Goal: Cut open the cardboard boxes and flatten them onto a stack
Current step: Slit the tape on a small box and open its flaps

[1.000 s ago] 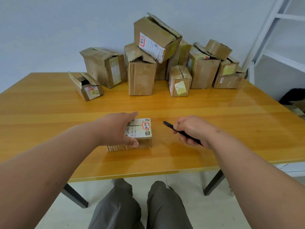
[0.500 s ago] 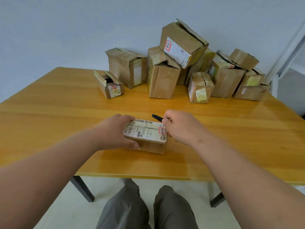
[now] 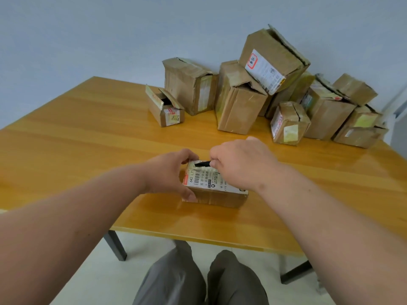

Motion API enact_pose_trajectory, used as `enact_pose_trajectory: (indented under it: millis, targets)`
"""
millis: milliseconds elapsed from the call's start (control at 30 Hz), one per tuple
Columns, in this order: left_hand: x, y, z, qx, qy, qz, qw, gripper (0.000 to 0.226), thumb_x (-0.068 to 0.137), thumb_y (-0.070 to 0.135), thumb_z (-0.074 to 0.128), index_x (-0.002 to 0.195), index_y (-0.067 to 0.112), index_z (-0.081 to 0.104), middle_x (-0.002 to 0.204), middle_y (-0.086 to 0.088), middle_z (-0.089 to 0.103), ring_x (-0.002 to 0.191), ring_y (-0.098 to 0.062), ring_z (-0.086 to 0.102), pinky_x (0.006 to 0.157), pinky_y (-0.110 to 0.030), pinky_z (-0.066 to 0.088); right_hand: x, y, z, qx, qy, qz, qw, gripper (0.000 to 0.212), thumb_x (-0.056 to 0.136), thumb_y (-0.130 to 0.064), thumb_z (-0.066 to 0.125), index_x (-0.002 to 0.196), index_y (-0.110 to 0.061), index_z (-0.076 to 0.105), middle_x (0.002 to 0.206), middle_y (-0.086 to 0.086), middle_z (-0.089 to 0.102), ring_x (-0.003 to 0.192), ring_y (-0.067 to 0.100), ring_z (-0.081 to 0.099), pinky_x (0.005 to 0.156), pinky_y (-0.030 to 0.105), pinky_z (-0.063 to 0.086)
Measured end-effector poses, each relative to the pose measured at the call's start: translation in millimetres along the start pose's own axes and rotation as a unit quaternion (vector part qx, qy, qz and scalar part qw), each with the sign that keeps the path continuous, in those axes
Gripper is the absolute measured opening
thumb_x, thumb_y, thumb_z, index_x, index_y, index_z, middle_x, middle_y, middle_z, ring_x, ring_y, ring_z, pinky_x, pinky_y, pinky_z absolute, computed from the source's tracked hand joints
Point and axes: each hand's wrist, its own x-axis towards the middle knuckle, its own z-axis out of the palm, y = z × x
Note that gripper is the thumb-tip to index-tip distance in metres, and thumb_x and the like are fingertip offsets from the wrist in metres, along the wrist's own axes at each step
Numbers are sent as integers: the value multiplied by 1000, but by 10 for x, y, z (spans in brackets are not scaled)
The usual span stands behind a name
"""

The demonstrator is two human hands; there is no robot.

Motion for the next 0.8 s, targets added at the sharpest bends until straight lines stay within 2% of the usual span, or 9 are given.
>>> enact_pose_trajectory:
  millis: [133, 267, 400, 567, 633, 800]
  targets:
    - [-14, 6, -2, 34, 17, 17, 999, 95, 60, 39, 91, 139, 34, 38, 135, 12, 51, 113, -10, 47, 96, -28, 40, 75, -67, -50, -16, -7, -27, 1000, 25, 104, -32, 39, 80, -31, 45, 71, -10, 46, 74, 18, 45, 76, 37, 32]
    - [-32, 30, -11, 75, 29, 11, 997, 96, 61, 45, 89, 140, 35, 36, 134, 10, 49, 120, -14, 43, 104, -37, 38, 111, -99, -59, -28, -6, -39, 999, 34, 103, -32, 40, 69, -30, 36, 68, -10, 43, 74, 18, 46, 72, 36, 33]
    - [-48, 53, -18, 102, 25, 5, 994, 97, 62, 49, 88, 142, 36, 34, 135, 10, 48, 125, -16, 39, 107, -41, 34, 127, -91, -67, -25, -11, -44, 999, 26, 103, -33, 40, 77, -31, 42, 69, -11, 44, 75, 18, 47, 69, 34, 32]
    - [-60, 74, -20, 99, 22, -4, 995, 97, 63, 47, 88, 142, 36, 33, 129, 9, 49, 122, -17, 40, 107, -42, 34, 111, -67, -69, -9, -4, -37, 999, 22, 102, -33, 39, 84, -30, 51, 73, -9, 50, 73, 17, 50, 54, 30, 31]
    - [-58, 71, -14, 98, 22, -4, 995, 96, 63, 48, 88, 141, 37, 34, 124, 11, 48, 121, -17, 40, 106, -42, 35, 106, -74, -68, -8, -8, -34, 999, 22, 102, -33, 39, 86, -30, 53, 74, -9, 51, 73, 16, 51, 53, 29, 32]
    - [-46, 64, -9, 99, 23, -10, 995, 95, 62, 48, 88, 139, 37, 35, 128, 10, 50, 119, -17, 42, 106, -43, 36, 99, -105, -76, -2, -13, -40, 999, 25, 102, -31, 41, 82, -27, 55, 71, -9, 50, 67, 11, 47, 52, 28, 32]
